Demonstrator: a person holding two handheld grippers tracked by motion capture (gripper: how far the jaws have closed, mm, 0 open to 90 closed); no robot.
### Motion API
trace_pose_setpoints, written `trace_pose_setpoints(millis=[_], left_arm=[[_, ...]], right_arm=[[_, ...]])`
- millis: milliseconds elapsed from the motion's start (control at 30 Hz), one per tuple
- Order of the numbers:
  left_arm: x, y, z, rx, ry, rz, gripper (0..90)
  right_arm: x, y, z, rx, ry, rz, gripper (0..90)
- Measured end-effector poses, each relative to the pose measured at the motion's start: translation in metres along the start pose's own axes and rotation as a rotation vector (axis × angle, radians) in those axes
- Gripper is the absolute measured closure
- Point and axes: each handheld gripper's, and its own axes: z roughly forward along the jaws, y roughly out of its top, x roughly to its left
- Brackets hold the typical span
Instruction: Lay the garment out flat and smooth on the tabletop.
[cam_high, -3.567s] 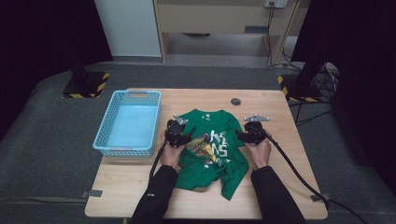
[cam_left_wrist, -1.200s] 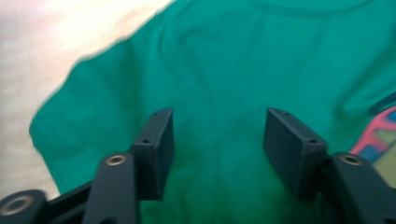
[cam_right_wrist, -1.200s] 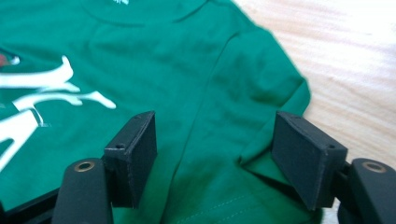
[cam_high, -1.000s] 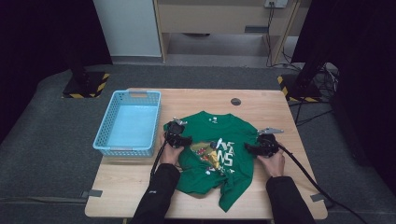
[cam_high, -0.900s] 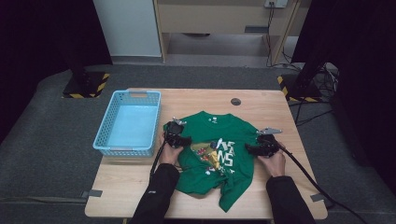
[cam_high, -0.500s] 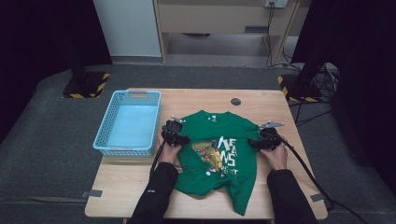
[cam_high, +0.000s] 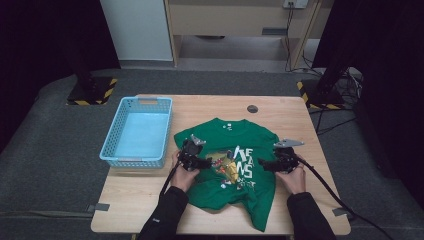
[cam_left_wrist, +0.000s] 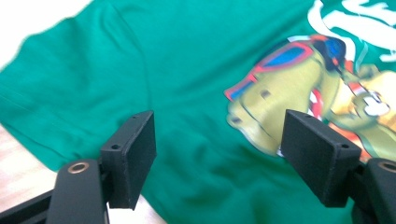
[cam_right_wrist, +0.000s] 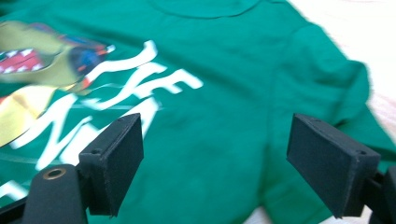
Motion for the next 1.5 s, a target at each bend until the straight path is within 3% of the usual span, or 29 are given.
trace_pose_setpoints(millis=[133, 267, 400, 567, 700, 933, 1167, 1500], left_arm=[[-0.006, -0.011, -0.001, 0.013, -0.010, 0.017, 24.9], [-0.011, -0.021, -0.008, 0.019, -0.015, 0.030, 23.9], [-0.015, -0.028, -0.015, 0.025, 0.011, 0.062, 22.9], [-0.018, -0.036, -0.021, 0.022, 0.004, 0.047, 22.5], [-0.021, -0.038, -0.018, 0.047, 0.010, 0.042, 22.5], [-0.018, -0.045, -0.017, 0.058, -0.004, 0.024, 22.2], [-0.014, -0.057, -0.021, 0.000, -0.003, 0.010, 22.3], [-0.005, -0.065, -0.028, -0.002, 0.017, -0.013, 22.4]], right_arm=[[0.014, -0.005, -0.003, 0.007, 0.020, -0.026, 16.9], [0.024, -0.012, -0.003, 0.052, 0.022, -0.043, 13.8], [0.036, -0.019, -0.011, 0.036, 0.036, -0.051, 13.7], [0.051, -0.024, -0.023, 0.014, 0.032, -0.077, 13.4], [0.058, -0.029, -0.022, 0.027, 0.043, -0.085, 13.2], [0.062, -0.041, -0.008, 0.090, 0.044, -0.093, 12.0], [0.063, -0.049, -0.008, 0.029, 0.034, -0.095, 11.5], [0.055, -0.049, -0.011, 0.040, 0.083, -0.140, 11.3]])
